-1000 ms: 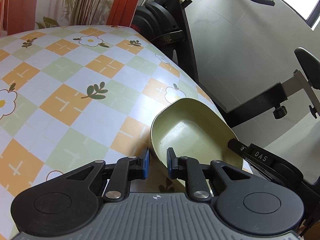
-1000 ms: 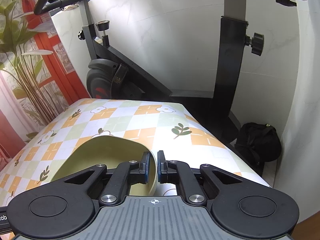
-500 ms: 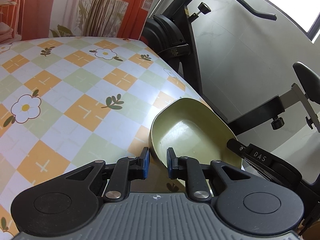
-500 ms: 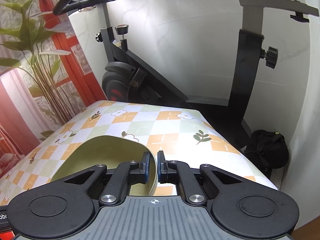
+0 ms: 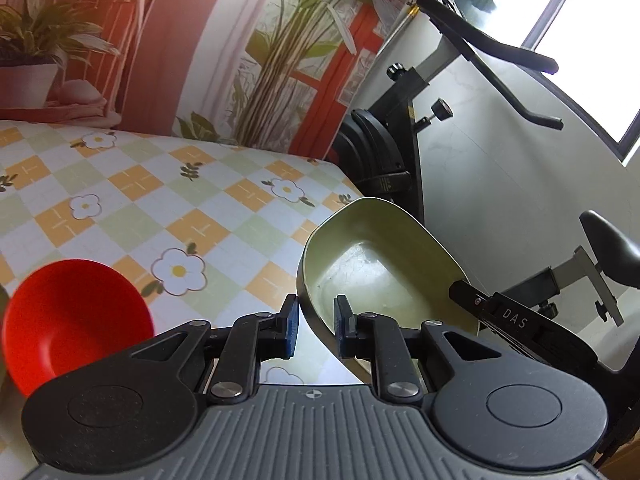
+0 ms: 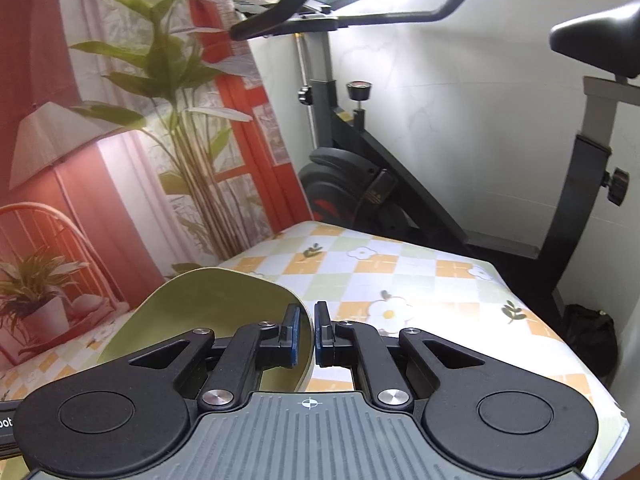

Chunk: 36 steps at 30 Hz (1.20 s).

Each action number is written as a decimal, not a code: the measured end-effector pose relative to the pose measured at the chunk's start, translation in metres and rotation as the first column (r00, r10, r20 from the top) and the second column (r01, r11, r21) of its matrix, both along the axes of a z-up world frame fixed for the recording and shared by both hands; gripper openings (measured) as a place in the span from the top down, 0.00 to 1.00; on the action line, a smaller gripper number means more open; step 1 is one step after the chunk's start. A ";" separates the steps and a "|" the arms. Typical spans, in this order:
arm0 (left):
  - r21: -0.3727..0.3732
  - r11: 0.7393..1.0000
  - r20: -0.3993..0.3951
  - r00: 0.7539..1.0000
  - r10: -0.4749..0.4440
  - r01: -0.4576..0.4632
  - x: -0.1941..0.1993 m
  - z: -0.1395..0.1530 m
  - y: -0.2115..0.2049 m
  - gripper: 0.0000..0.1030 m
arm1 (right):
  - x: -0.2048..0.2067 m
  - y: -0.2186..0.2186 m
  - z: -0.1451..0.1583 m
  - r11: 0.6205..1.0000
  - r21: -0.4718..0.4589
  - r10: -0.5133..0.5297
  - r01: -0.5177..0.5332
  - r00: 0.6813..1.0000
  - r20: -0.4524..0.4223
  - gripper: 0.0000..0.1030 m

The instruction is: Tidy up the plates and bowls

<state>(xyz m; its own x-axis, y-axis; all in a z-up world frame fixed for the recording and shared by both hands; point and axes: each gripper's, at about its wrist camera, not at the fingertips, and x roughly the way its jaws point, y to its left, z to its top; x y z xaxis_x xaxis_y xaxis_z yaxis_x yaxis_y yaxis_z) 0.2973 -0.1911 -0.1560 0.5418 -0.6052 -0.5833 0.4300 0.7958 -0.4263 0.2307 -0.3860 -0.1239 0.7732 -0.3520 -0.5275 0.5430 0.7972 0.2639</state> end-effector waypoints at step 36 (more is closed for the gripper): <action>0.024 0.922 -0.149 0.910 0.386 -0.387 -0.001 -0.033 0.287 0.81 | 0.126 0.310 -0.014 0.764 -0.128 0.593 -0.633 0.766 -0.247 0.96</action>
<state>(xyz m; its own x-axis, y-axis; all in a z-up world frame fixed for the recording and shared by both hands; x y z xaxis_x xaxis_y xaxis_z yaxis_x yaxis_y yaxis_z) 0.2966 0.0958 -0.1892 0.6424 -0.3695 -0.6714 0.0208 0.8842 -0.4667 0.3563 -0.0759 -0.1381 0.7555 0.0552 -0.6529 -0.0583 0.9982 0.0170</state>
